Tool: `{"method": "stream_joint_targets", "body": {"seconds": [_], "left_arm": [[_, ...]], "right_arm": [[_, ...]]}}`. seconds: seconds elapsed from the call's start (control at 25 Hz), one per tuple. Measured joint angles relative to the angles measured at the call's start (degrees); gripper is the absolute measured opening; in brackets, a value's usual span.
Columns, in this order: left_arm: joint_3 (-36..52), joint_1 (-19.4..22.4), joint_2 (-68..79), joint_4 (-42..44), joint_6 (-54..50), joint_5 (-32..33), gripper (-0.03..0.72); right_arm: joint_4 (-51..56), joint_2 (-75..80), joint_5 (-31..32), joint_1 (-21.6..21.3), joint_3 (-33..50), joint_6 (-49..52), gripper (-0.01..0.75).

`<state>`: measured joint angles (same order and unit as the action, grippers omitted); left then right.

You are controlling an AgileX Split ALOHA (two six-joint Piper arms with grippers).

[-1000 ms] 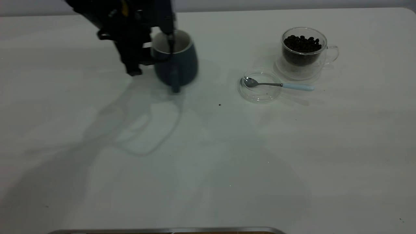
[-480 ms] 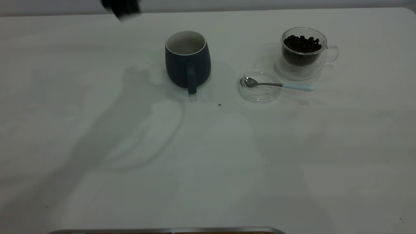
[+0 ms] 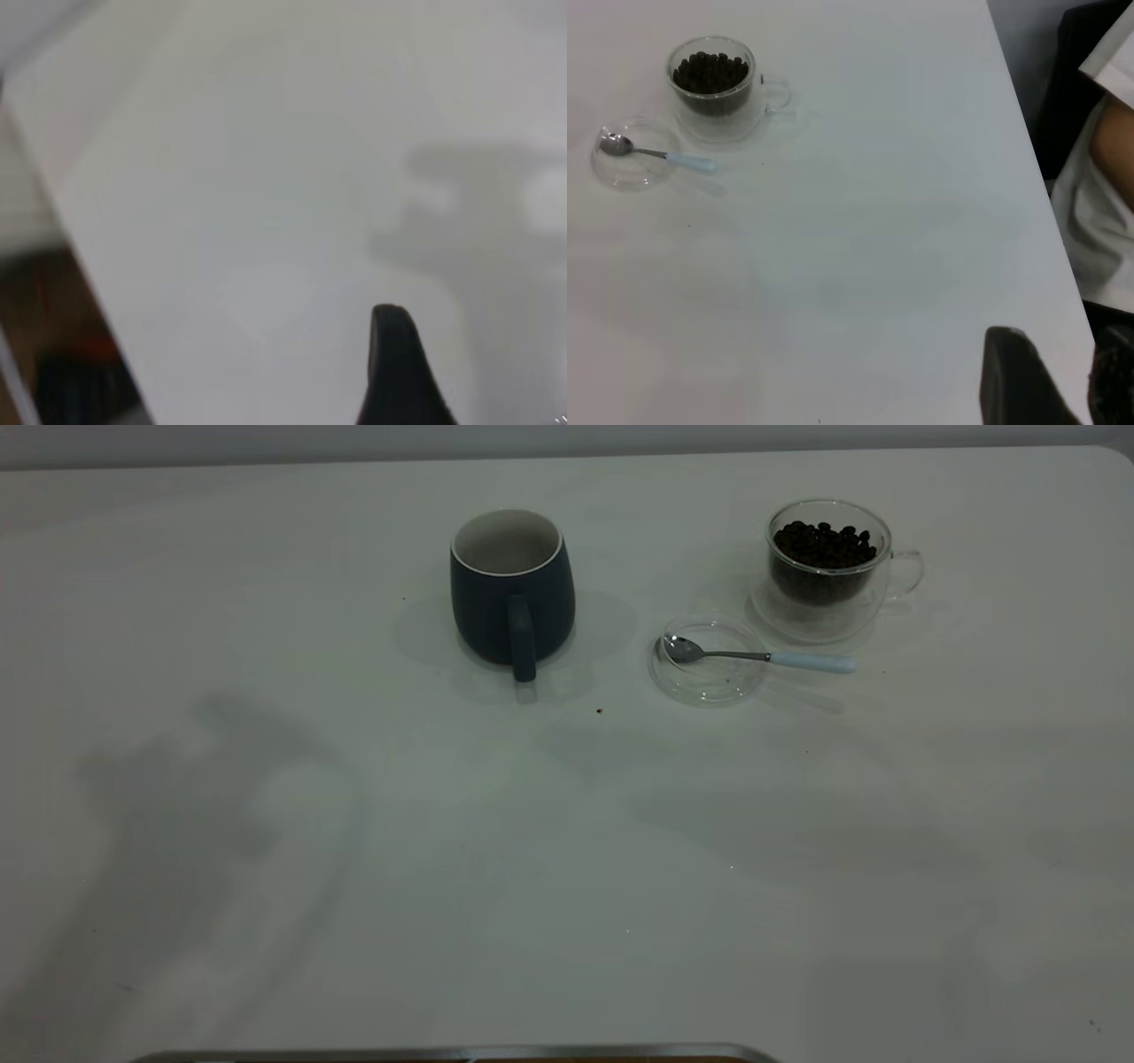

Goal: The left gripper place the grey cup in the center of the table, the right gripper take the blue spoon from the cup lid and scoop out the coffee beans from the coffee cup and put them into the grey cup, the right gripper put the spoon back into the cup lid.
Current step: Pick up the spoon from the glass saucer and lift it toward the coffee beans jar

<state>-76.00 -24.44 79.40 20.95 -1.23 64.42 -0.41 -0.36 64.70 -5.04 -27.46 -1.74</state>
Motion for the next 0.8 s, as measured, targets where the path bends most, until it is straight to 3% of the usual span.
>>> {"method": "stream_joint_targets", "body": {"seconds": [0.04, 0.24, 0.4, 0.6, 0.8], "left_arm": [[0.1, 0.0, -2.4, -0.2, -0.5, 2.4, 0.530], [0.2, 0.0, -13.2, -1.8, -2.2, 2.4, 0.530], [2.8, 0.0, -22.5, -7.7, -2.6, 2.4, 0.530], [14.1, 0.0, -35.0, -16.2, -1.5, 2.4, 0.530], [28.2, 0.0, -48.4, -19.4, -1.0, 2.4, 0.530]], "right_arm": [[0.0, 0.0, 0.0, 0.0, 0.0, 0.0, 0.240], [0.0, 0.0, 0.0, 0.0, 0.0, 0.0, 0.240], [0.0, 0.0, 0.0, 0.0, 0.0, 0.0, 0.240], [0.0, 0.0, 0.0, 0.0, 0.0, 0.0, 0.240], [0.0, 0.0, 0.0, 0.0, 0.0, 0.0, 0.240]]}}
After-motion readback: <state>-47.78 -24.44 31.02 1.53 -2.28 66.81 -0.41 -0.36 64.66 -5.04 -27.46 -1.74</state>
